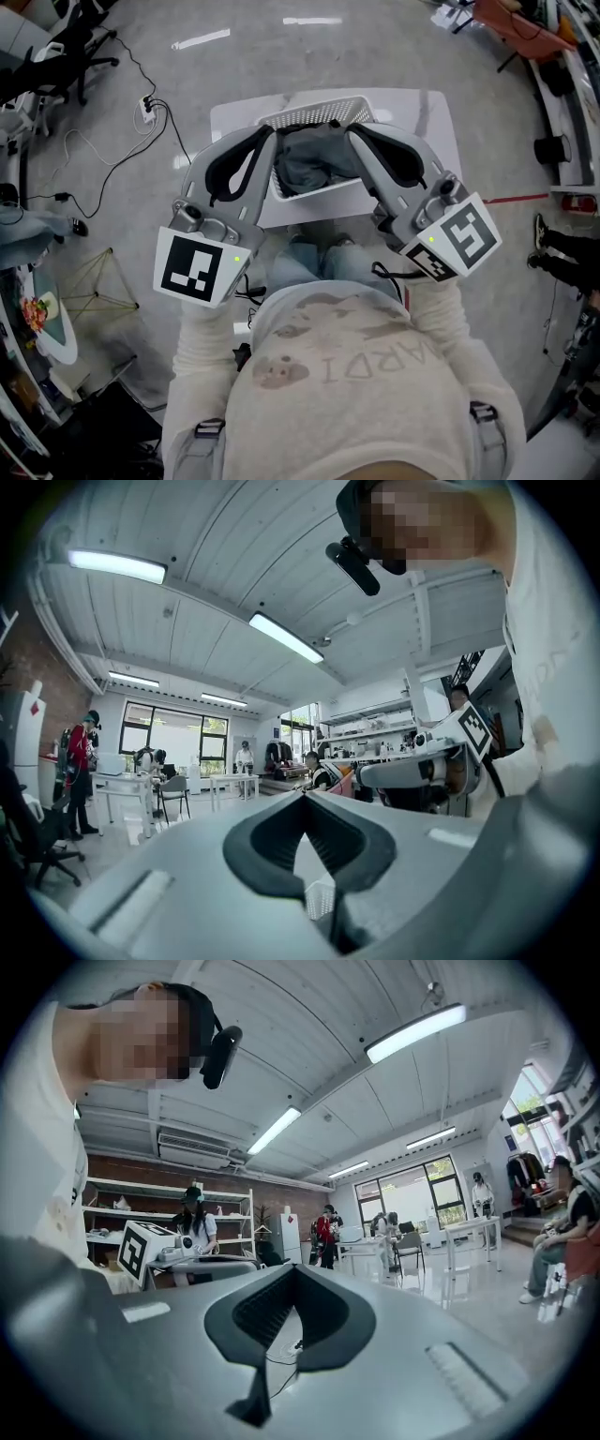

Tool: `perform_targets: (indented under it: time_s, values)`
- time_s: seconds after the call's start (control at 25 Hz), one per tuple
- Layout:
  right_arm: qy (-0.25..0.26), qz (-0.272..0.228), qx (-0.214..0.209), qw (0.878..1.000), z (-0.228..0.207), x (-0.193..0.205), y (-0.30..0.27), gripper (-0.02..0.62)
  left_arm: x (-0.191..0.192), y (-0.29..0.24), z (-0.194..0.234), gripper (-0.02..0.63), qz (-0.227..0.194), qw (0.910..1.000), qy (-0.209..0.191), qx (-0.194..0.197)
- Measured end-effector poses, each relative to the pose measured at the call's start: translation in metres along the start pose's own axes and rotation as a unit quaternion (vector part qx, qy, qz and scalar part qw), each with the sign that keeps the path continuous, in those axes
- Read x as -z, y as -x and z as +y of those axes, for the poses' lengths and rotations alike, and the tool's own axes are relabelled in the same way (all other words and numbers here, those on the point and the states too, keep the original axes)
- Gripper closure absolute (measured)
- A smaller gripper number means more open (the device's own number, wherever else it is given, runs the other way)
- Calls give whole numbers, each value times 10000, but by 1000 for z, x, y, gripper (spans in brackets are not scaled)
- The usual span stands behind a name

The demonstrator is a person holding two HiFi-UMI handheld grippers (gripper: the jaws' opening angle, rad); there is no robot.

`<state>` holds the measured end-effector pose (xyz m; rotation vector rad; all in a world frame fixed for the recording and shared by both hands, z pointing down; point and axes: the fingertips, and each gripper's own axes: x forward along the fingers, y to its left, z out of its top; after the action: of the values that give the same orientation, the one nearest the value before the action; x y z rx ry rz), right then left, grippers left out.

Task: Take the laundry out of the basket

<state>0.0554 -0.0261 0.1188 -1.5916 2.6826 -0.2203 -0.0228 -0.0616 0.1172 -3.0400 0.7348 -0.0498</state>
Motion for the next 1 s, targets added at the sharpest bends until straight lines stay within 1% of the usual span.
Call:
perform_targets:
  time_s: [0.16,0.32,0.52,0.72,1.0]
  values:
    - [-18,93,-66,9999,-11,6,-7,569,4,-11,13,605,-23,9998,110,-145]
    - [-32,200,-286,9994,-26,10,-10,569,13,-28,22,605,58,9989,57,-460]
    - [-36,381,-712,9967,-45,18,-17,569,22,-41,24,605,166,9957,150,-898]
    - [-59,617,-1119,9918,-76,34,-23,569,28,-62,21,605,214,9911,213,-1298]
    - [-104,1004,-1741,9795,-116,68,-13,569,39,-90,-5,605,379,9817,108,-1864]
